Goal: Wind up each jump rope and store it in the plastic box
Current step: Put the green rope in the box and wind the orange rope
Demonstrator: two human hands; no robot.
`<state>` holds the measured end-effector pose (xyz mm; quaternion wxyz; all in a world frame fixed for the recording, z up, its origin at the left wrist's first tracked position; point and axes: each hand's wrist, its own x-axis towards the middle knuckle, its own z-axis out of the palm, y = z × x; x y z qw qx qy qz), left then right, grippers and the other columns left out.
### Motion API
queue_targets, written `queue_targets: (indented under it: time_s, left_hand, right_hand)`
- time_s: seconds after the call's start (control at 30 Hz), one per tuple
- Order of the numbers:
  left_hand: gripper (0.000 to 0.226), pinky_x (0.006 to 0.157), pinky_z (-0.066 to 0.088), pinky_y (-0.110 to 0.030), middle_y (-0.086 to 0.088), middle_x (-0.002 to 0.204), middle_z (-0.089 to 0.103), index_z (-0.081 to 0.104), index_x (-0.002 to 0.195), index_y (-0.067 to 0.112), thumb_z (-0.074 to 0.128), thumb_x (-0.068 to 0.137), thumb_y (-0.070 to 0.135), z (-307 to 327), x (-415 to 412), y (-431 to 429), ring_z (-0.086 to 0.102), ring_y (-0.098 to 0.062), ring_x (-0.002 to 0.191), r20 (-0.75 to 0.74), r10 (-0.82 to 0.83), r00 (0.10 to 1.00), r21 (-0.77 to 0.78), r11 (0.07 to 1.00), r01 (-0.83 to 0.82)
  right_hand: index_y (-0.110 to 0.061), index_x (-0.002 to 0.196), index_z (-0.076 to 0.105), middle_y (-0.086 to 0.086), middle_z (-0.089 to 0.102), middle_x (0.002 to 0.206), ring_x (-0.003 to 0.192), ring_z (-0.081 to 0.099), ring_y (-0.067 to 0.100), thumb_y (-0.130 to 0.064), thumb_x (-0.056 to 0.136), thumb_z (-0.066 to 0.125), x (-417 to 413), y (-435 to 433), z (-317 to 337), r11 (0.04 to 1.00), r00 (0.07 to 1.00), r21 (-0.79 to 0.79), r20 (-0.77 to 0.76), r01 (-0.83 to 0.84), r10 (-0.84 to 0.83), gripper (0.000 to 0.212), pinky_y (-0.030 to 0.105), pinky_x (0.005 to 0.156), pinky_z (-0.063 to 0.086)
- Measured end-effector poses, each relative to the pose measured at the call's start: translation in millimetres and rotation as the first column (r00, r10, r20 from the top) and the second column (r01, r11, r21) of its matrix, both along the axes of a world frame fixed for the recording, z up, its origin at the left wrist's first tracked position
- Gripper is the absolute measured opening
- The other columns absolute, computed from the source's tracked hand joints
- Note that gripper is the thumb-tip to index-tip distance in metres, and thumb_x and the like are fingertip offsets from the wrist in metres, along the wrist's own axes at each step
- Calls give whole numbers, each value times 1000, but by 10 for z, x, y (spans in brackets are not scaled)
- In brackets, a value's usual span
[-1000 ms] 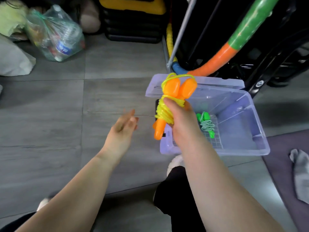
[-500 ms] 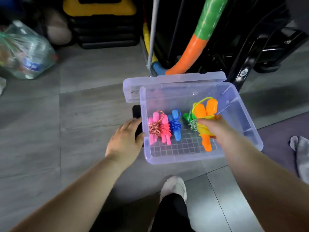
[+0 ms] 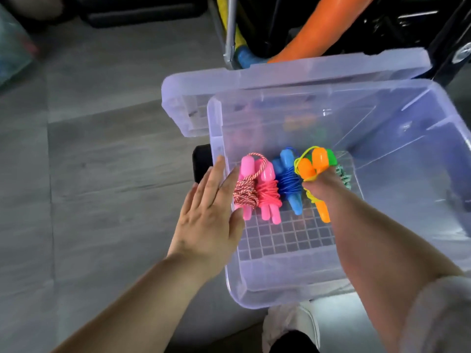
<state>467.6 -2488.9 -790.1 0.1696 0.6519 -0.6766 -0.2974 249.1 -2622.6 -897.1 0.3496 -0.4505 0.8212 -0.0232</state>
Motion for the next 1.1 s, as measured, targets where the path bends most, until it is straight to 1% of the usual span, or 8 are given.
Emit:
queue_targets:
  time_s: [0.2,0.33,0.47,0.57,0.7,0.83,1.0,1.1]
  left_hand:
    - [58,93,-25,1,36,121,-36,-18,118,47,0,64,53,-21,2,15,-20,17,122,-5,7,1000,-17,1000,-7]
    - [61,91,-27,1,34,121,-37,-18,121,45,-3,62,54,14,-6,15,-18,13,125,18,16,1000,-1,1000,-16]
    - [80,90,-27,1,29,124,-34,-8,138,38,-5,60,54,53,-18,10,-14,7,133,66,9,998,-4,1000,-9]
    - [87,98,-19,-7,27,126,-32,0,144,32,-5,59,52,85,-25,7,-5,-4,141,104,18,994,16,1000,-20]
    - [87,105,-9,-13,26,126,-33,1,143,34,-5,58,52,119,-28,0,-4,-5,142,107,9,994,58,998,-16]
    - [55,111,6,-22,31,127,-25,7,142,35,29,93,27,167,-49,20,12,-10,140,11,78,997,115,990,-79]
    - [53,109,18,-26,45,121,-16,21,140,35,29,88,26,133,9,189,23,-12,134,-104,155,982,87,985,-146]
    - [60,106,19,-22,44,123,-14,23,140,33,27,80,30,157,139,309,25,-12,133,-95,154,984,88,985,-146]
  right_hand:
    - [-3,129,38,19,47,133,123,45,36,-36,83,55,15,-28,243,996,978,91,-204,-19,38,59,41,101,37]
    - [-2,90,59,18,57,98,107,55,34,-25,83,52,185,-1,766,969,998,-238,36,63,-55,25,29,77,38]
    - [3,88,61,23,61,94,92,46,22,-12,72,52,432,125,1474,377,973,-909,-101,-175,208,24,25,77,33]
    - [1,99,60,23,62,104,101,41,25,-6,65,56,586,-53,1723,76,796,-826,-508,-559,330,35,32,87,31]
    - [-5,120,51,17,63,112,103,59,32,-7,65,66,601,-351,1726,196,495,-458,-749,-867,440,57,34,95,36]
    - [-13,138,29,11,43,135,126,35,30,-6,85,49,590,-469,1612,403,472,-275,-684,-873,556,56,38,107,20]
    - [-1,124,40,20,48,125,118,41,34,-12,87,51,674,-499,1689,369,424,-229,-647,-901,634,41,43,91,36]
    - [3,96,56,23,63,90,85,62,36,-8,67,65,708,-401,1773,157,386,-365,-723,-918,573,33,38,61,50]
